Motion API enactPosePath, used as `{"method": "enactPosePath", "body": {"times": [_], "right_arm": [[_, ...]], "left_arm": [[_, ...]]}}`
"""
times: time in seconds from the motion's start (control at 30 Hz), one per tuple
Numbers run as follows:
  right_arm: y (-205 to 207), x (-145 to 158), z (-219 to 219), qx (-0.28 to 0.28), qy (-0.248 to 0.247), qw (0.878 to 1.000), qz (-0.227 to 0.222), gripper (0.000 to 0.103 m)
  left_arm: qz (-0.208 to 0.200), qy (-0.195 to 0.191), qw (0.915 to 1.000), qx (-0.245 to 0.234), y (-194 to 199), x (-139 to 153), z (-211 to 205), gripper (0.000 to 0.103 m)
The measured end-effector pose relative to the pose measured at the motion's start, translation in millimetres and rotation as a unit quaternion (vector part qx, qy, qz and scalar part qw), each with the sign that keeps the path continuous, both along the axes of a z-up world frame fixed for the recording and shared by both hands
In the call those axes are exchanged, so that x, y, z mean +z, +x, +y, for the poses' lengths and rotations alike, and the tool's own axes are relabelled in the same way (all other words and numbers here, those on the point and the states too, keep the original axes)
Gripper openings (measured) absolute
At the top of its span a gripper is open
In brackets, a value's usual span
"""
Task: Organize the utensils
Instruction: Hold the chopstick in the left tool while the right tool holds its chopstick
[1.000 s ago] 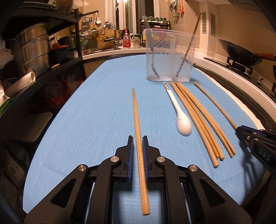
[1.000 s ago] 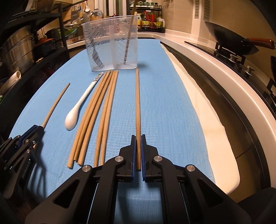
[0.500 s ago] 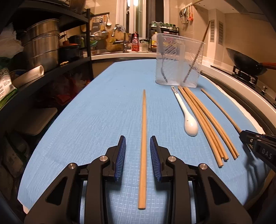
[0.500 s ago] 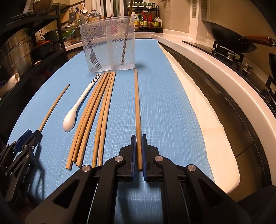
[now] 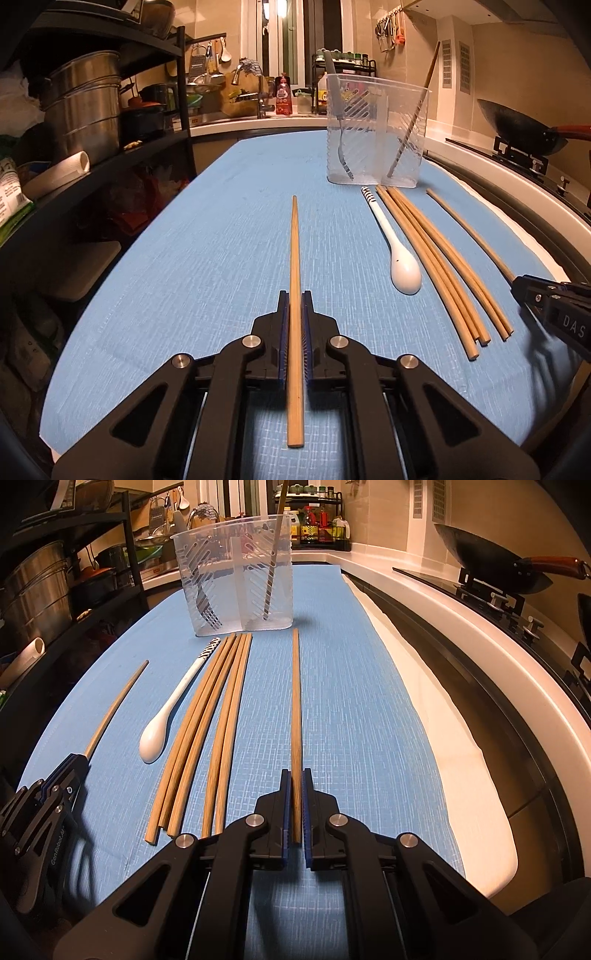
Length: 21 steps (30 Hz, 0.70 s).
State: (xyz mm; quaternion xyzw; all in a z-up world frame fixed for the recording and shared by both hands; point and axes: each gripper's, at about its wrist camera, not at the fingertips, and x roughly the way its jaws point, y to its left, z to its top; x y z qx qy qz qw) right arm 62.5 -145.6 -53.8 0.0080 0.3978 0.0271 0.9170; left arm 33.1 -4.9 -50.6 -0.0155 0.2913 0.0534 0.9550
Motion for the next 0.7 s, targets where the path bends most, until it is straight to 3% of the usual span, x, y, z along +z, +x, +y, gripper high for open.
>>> {"method": "enactPosePath", "body": {"times": [0.7], "right_arm": [[-3.8, -0.6, 3.9, -0.003, -0.011, 1.000, -0.005, 0.008]], "left_arm": [[-0.012, -0.006, 0.9998, 0.013, -18.5, -3.1, -4.5, 0.011]]}}
